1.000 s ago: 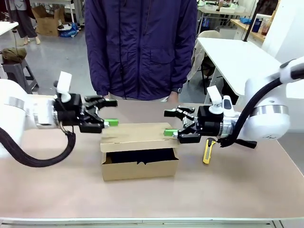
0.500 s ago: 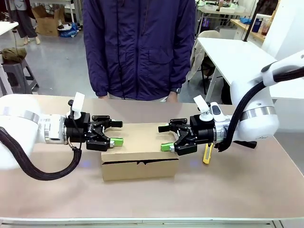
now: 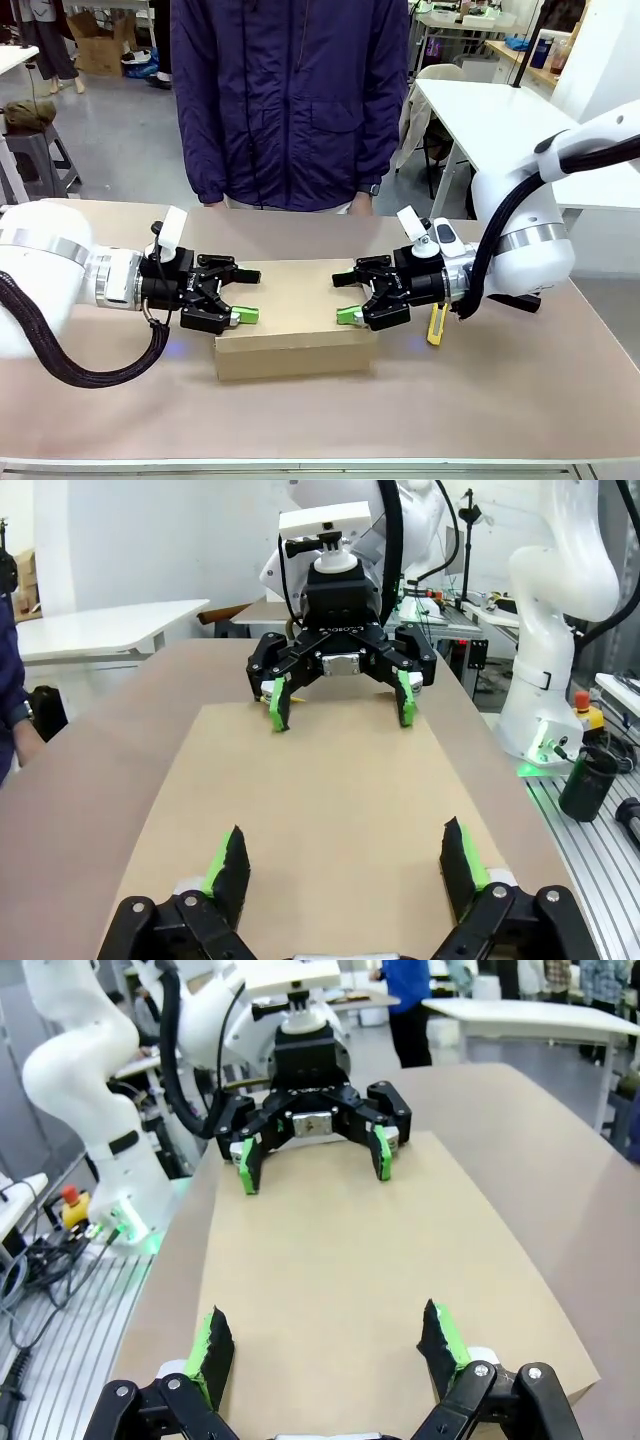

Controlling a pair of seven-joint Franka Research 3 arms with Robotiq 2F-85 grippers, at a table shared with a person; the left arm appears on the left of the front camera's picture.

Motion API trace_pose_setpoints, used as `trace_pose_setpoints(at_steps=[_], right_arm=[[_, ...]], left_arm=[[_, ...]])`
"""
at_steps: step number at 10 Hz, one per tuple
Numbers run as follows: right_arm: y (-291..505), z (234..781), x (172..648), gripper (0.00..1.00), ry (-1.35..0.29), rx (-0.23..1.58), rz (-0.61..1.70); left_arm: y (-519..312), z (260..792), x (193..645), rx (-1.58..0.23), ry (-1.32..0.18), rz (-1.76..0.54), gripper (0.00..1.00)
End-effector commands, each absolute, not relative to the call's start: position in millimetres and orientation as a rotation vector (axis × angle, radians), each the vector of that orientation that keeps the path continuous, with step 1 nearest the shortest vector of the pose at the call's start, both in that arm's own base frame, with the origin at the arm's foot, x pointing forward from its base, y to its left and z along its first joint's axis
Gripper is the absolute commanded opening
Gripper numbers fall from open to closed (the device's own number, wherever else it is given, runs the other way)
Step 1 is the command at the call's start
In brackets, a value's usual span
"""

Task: Pack the item into the box.
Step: Close the Mailer Box.

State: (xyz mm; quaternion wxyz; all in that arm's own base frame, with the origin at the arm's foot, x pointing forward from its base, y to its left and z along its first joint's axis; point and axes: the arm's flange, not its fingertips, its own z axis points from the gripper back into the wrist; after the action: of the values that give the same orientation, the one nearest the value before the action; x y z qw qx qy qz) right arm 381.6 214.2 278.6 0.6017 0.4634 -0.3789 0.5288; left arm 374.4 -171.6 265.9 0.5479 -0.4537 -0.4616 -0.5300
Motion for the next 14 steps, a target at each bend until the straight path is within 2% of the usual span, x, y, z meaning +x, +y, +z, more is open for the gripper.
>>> trace_pose_setpoints(at_steps=[1,3,5,6,8,9,11,12,14], right_arm=[[218.2,280.7,384.0,1.0,-0.824,1.045,1.235],[207.6,293.9,380.8,1.0,-0.866,1.065,1.222],[179.3,326.5,363.0,1.0,-0.893,1.088,1.145],[163.1,342.4,349.9,1.0,-0.845,1.121,1.059],[134.7,359.5,324.0,1.0,-0.729,1.129,0.912],[111.9,362.8,309.7,1.0,-0.678,1.13,0.841],[47.8,370.0,289.0,1.0,-0.671,1.251,0.708],[13.3,369.9,286.5,1.0,-0.662,1.243,0.607],[-42.4,364.0,286.5,1.0,-0.574,1.185,0.417]], left_arm=[[-165.8,264.1,367.5,-1.048,-1.076,-1.291,1.0],[-159.3,276.7,365.9,-1.054,-1.133,-1.273,1.0],[-138.0,313.6,351.9,-1.051,-1.174,-1.227,1.0],[-123.6,333.3,342.7,-1.088,-1.103,-1.153,1.0],[-92.1,361.6,330.2,-1.039,-0.97,-1.004,1.0],[-70.2,372.1,323.0,-1.103,-0.873,-0.922,1.0],[-15.8,380.8,321.5,-1.141,-0.741,-0.701,1.0],[9.6,384.1,320.3,-1.22,-0.687,-0.626,1.0],[51.6,388.6,315.5,-1.24,-0.622,-0.526,1.0]])
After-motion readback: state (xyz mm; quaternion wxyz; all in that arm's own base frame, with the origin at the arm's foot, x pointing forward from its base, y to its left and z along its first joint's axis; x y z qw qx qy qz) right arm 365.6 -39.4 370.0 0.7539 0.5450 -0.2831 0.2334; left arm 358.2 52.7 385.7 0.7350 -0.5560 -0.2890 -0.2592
